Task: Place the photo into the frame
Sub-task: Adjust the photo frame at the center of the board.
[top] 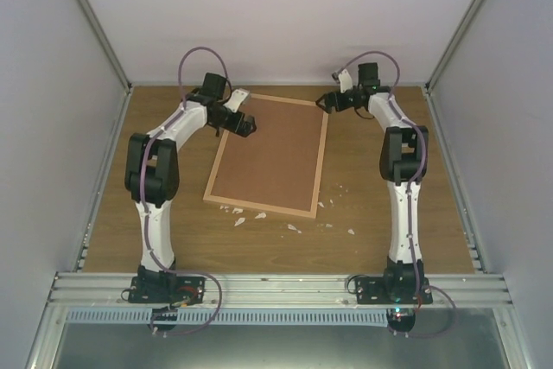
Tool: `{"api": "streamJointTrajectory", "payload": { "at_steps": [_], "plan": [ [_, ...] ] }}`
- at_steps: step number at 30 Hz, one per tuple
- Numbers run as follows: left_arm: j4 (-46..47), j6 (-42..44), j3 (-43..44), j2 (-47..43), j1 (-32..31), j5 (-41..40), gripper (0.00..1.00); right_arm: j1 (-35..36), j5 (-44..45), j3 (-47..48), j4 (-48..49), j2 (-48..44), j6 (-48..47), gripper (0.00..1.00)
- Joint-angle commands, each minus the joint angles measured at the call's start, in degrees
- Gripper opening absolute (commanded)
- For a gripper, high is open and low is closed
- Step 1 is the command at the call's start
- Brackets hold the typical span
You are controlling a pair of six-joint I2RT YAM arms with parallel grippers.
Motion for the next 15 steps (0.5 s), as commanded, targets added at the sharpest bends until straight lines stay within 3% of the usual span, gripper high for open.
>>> {"api": "streamJointTrajectory", "payload": {
  "at_steps": [1,11,15],
  "plan": [
    [4.99,-3.19,-3.29,-4.44,3.07,0.65,0.99,0.59,-2.20,2.39,3.41,3.38,2.90,0.95],
    [4.78,-5.42,-5.17,-2.73,14.52,6.55,0.99,3.84,-6.82,4.88,0.76,8.45,1.33,0.89],
    [3.80,-4.75,-4.30,-0.01,15.84,8.14,0.99,5.12,-7.25,1.89,-0.47,7.11,-0.93,0.86]
  ]
}}
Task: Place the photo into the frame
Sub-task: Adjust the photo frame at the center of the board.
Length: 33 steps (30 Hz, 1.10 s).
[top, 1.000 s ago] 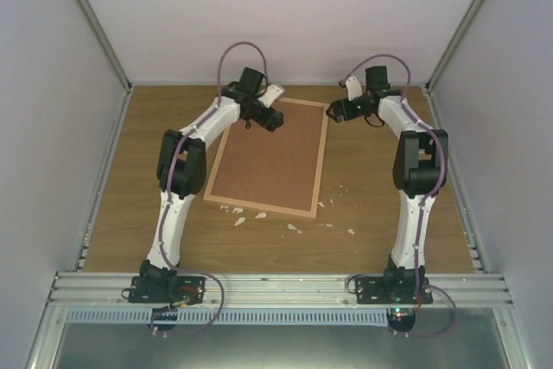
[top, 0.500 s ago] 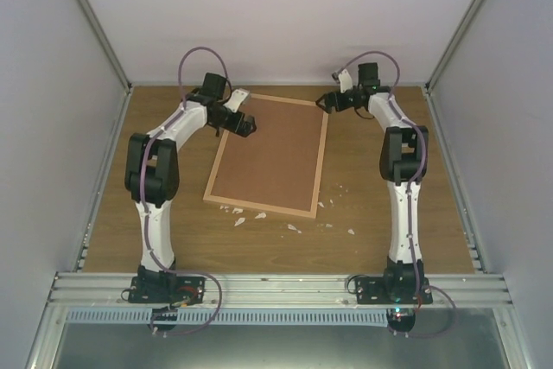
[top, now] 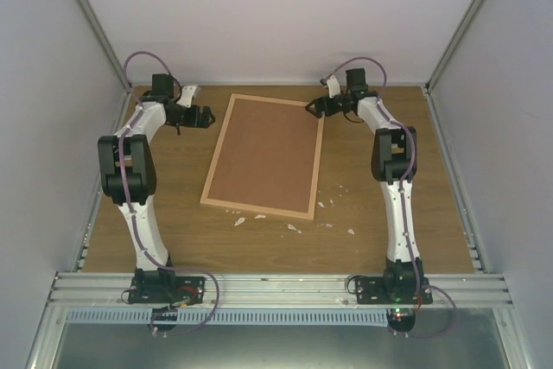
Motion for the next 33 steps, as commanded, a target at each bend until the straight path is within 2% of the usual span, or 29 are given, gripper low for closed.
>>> {"api": "streamJointTrajectory", "payload": {
  "at_steps": [1,5,8,13,19,27,33],
  "plan": [
    [0.71,0.07,0.25,3.19,0.56,5.45,0.99,2.76,-3.76,-2.45,-2.91,0.27,-2.69,0.85],
    [-2.79,4.11,-2.82,3.20,1.05,15.03,0.98,3.84,-4.98,-3.52,-4.00,-0.38,-3.30,0.84],
    [-4.53,6.23,-7.43,2.78,1.04,17.23,0.97,4.83,-5.47,-4.36,-4.68,-0.57,-3.91,0.83],
    [-3.13,8.57,-17.75,0.31,0.89,13.23,0.96,5.81,-5.66,-7.60,-3.74,-2.35,-4.31,0.83],
    [-3.34,14.96,-26.42,-6.92,-1.73,14.80,0.93,5.86,-5.12,-10.86,-3.84,-4.64,-5.00,0.83],
    [-8.27,20.06,-30.18,-14.83,-10.93,11.19,0.93,5.77,-4.75,-11.31,-3.96,-6.26,-4.28,0.84],
    [-12.15,21.64,-32.10,-20.09,-10.89,13.29,0.94,5.33,-7.49,-14.61,-5.53,-11.52,-4.84,0.84]
  ]
}}
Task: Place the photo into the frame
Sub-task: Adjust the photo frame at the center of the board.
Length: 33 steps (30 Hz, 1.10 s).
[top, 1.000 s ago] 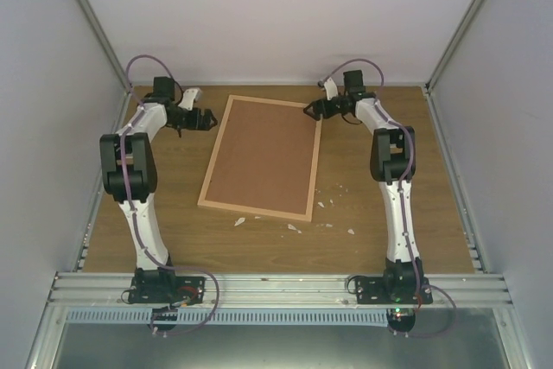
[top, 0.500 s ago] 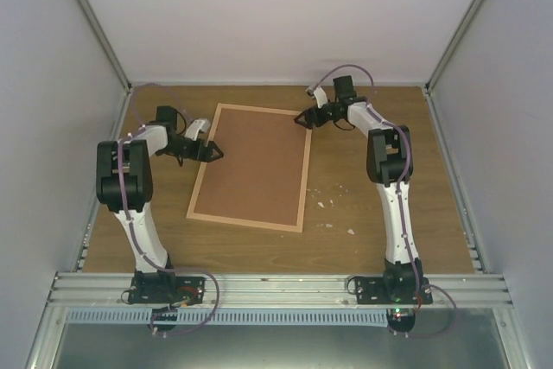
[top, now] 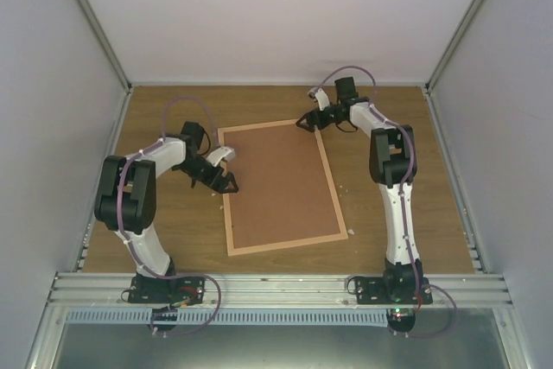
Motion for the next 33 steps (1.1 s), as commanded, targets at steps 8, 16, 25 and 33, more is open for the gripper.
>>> {"api": "streamJointTrajectory", "payload": {
  "at_steps": [8,16,25,33],
  "plan": [
    [8.67,-1.34,-2.51,-12.99,-1.56,-8.13,0.99,-2.85,4.04,-8.28,-9.26,-19.19,-0.69,0.85],
    [13.57,4.26,14.66,-0.23,-14.06,-14.76,0.97,-5.07,12.89,-15.23,-12.56,-23.16,-1.59,0.76],
    [14.87,4.06,33.64,18.36,-17.74,-9.89,0.90,-4.58,17.29,-12.40,-14.13,-16.23,-0.75,0.65],
    [17.29,4.37,34.60,23.78,-21.98,-14.22,0.88,-0.54,20.91,-15.68,-13.14,-15.46,-1.84,0.65]
  ]
}}
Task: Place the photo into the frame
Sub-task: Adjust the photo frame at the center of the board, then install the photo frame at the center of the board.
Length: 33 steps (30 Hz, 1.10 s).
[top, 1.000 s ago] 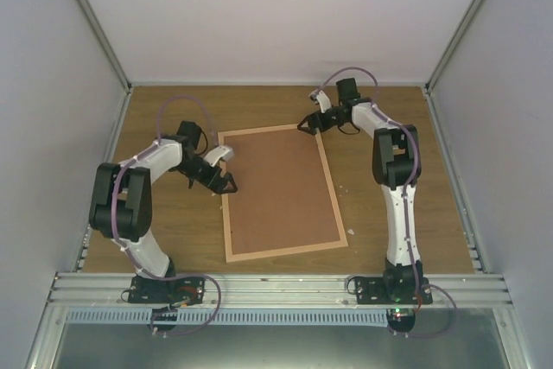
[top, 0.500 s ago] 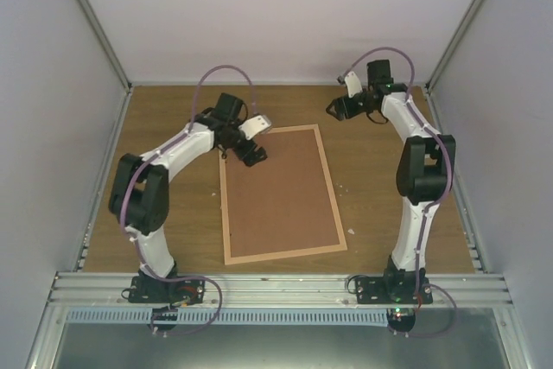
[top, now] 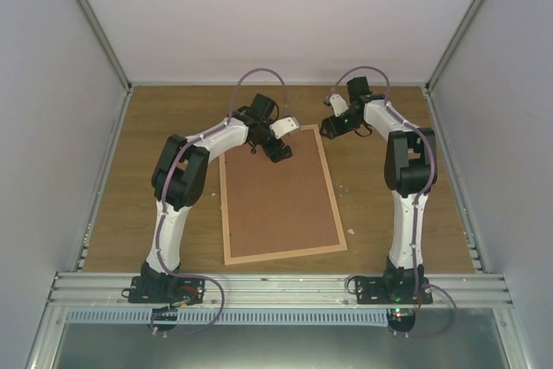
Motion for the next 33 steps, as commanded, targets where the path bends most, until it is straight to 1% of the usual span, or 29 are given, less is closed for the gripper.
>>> {"api": "streamJointTrajectory", "payload": {
  "at_steps": [1,9,18,26,33],
  "plan": [
    [3.49,0.52,0.84,2.45,-2.17,-2.48,0.87,2.33,2.91,-2.17,0.45,0.49,-0.47,0.65],
    [5.07,-2.06,-0.67,3.76,-3.59,-4.72,0.86,2.71,1.36,-5.39,0.90,0.03,-0.35,0.65],
    [5.77,-2.85,-1.87,4.87,-4.40,-5.92,0.86,1.20,-4.08,-7.86,-0.63,-4.76,0.03,0.66],
    [7.16,-1.34,-4.00,5.15,-6.02,-9.63,0.85,0.95,-2.36,-10.66,-0.41,-7.39,-0.01,0.66],
    [7.27,-1.40,-3.97,4.93,-6.47,-10.04,0.85,1.09,-3.04,-10.32,-0.62,-5.98,-0.28,0.66]
  ]
}}
